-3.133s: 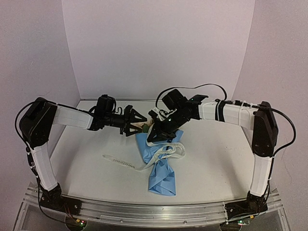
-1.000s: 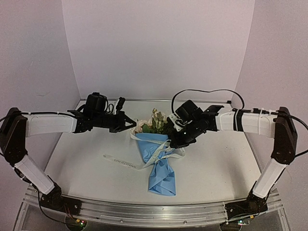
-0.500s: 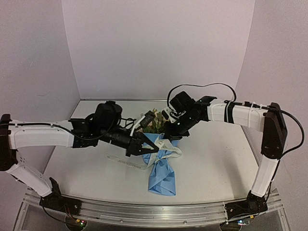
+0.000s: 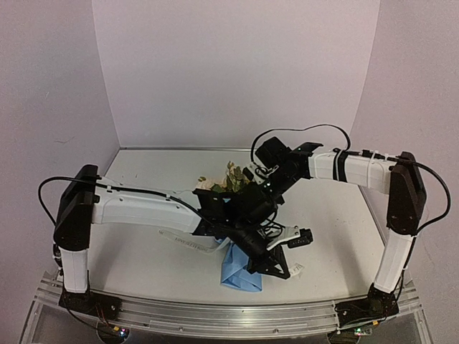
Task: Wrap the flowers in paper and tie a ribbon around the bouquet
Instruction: Cross the half-tied ribbon over the folded bouquet.
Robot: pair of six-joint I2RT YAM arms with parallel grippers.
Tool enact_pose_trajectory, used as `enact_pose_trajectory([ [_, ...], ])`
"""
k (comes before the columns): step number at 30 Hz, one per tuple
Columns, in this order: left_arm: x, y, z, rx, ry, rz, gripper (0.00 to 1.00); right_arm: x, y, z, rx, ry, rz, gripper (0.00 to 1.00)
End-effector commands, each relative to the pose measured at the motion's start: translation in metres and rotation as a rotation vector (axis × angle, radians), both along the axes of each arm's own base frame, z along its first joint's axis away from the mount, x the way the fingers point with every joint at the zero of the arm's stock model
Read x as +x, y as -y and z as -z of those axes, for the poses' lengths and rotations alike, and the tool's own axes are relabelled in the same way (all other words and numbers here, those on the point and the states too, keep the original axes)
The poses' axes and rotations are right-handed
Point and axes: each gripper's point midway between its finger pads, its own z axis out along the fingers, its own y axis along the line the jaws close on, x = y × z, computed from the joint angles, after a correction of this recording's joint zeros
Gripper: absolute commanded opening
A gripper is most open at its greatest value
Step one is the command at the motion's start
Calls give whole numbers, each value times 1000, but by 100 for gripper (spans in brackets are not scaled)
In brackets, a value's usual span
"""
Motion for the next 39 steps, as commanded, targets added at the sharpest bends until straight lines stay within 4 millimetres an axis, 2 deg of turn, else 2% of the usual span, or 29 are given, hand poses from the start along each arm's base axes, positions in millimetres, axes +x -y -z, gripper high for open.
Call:
enact_pose_trajectory([
  [1,-10,10,8,30,5,73,0,3,-4,-17,26,20,-22,0],
  [7,-9,19,24,15,-17,46,2,-1,-3,-15,28,4,-22,0],
  [11,13,33,30,-39,32,-88,13,-5,1,-16,29,0,-20,0],
  [14,38,39,18,-84,61,-245,28,-9,4,-19,32,0,-16,0],
  [17,57,29,-25,-205,0,-334,40,-12,5,-24,42,4,-19,0],
  [20,75,-5,-76,-350,-87,-405,47,-16,8,-26,41,12,-21,0],
  [23,94,-45,-106,-433,-118,-479,48,-20,8,-30,36,35,-35,0],
  [26,122,-76,-102,-412,-110,-601,45,-24,3,-33,33,55,-52,0],
  [28,147,-101,-91,-393,-110,-705,43,-27,0,-35,41,66,-61,0],
  [31,173,-124,-75,-339,-90,-797,42,-31,-6,-39,60,80,-77,0],
  [34,181,-129,-63,-293,-74,-780,41,-37,-11,-46,74,104,-100,0],
  [39,179,-126,-45,-224,-66,-733,39,-42,-15,-54,78,132,-115,0],
])
